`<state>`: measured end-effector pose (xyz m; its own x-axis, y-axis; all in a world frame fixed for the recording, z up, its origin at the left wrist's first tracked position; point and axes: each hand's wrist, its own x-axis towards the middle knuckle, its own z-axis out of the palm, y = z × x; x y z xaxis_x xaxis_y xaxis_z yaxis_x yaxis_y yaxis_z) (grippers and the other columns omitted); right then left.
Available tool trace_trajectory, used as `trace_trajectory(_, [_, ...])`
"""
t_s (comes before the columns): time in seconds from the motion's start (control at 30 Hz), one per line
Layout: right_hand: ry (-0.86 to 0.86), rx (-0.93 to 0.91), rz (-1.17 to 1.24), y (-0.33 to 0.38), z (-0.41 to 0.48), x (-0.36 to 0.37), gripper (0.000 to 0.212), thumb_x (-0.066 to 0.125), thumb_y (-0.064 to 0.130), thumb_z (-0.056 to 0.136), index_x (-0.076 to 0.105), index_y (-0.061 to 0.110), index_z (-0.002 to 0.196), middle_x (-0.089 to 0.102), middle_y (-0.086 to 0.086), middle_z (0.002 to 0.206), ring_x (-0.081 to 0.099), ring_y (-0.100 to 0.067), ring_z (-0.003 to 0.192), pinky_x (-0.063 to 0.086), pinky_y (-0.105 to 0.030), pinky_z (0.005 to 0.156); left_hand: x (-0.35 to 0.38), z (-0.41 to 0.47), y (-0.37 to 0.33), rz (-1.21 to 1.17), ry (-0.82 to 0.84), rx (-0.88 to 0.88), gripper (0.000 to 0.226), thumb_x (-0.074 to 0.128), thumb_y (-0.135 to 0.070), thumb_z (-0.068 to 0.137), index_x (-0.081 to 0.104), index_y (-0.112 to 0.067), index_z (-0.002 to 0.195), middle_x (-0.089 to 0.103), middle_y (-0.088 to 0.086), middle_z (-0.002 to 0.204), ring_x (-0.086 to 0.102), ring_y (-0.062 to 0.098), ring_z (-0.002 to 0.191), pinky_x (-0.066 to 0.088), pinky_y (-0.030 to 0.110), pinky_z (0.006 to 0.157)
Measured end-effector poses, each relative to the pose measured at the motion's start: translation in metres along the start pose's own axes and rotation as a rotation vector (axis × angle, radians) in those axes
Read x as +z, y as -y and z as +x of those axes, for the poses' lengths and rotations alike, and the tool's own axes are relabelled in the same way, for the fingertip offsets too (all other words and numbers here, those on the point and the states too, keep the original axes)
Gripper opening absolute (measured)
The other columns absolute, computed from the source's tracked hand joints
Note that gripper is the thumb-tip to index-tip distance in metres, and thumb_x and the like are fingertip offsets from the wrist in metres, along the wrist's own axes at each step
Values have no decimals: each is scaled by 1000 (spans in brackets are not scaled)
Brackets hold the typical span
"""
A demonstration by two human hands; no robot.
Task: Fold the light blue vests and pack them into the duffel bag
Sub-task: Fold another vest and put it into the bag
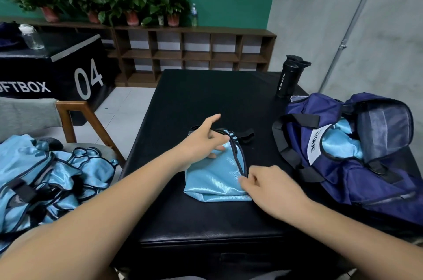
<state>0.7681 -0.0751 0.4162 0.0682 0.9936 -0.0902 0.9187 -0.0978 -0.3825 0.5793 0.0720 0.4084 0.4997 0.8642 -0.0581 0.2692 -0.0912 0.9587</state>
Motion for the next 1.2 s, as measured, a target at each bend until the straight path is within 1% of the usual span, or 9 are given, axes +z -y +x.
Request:
trace_trajectory(0.07, [-183,-133,-222,-8,-1,-3,40,51,60,100,40,24,84,56,6,71,60,-25,74,51,-42,71,-8,-7,-6,96,9,41,69,72,-41,100,35,-45,157,74,-15,115,73,7,109,61,41,97])
trace_trajectory(0.17, [-321,-456,-206,-17,3,-11,24,57,51,100,45,31,95,48,14,88,49,-15,82,46,-38,73,-21,-24,-13,261,5,105,47,73,-31,98,52,-39,138,75,-16,111,70,9,100,55,35,100])
trace_trajectory(0.3, [-146,-723,-271,-28,22,-10,42,55,55,104,57,25,135,53,10,137,52,-15,127,41,-35,107,-34,-45,-12,535,62,209,21,83,-25,91,68,-33,104,72,-14,101,68,8,98,48,17,81])
trace_trajectory(0.43, [11,-769,-311,-29,37,-1,63,47,69,103,51,28,150,45,10,155,36,-10,147,23,-28,124,-35,-59,-9,769,141,324,15,84,-34,88,71,-34,95,65,-18,98,64,8,100,52,23,82])
trace_trajectory(0.53, [52,-764,-326,-30,47,5,73,46,77,98,50,29,152,41,9,159,36,-11,147,21,-28,126,-33,-70,-10,840,198,357,21,81,-48,85,69,-36,96,61,-18,96,62,8,94,51,28,82])
trace_trajectory(0.67, [62,-764,-343,-30,55,12,74,47,81,94,56,27,144,49,8,147,47,-15,137,36,-36,118,-24,-76,-6,1024,305,256,45,76,-68,76,59,-42,108,52,-16,103,54,8,92,50,30,80])
trace_trajectory(0.93, [27,-758,-308,-28,55,18,68,46,82,95,61,26,131,52,6,136,53,-19,124,40,-37,111,-9,-72,-3,1312,363,304,28,57,-53,83,48,-33,101,45,-11,104,49,13,93,40,33,68])
trace_trajectory(1.1, [-7,-742,-233,-29,51,20,65,55,81,89,62,27,125,49,5,139,49,-14,116,41,-30,104,-17,-70,-9,1067,362,261,14,53,-44,89,53,-30,92,53,-10,99,55,11,87,52,40,76])
trace_trajectory(1.2, [-112,-789,-161,-30,53,16,36,69,51,92,65,23,115,53,4,126,51,-16,102,44,-34,94,-23,-71,-14,853,333,218,9,52,-38,90,56,-30,92,62,-10,95,57,14,82,51,39,76])
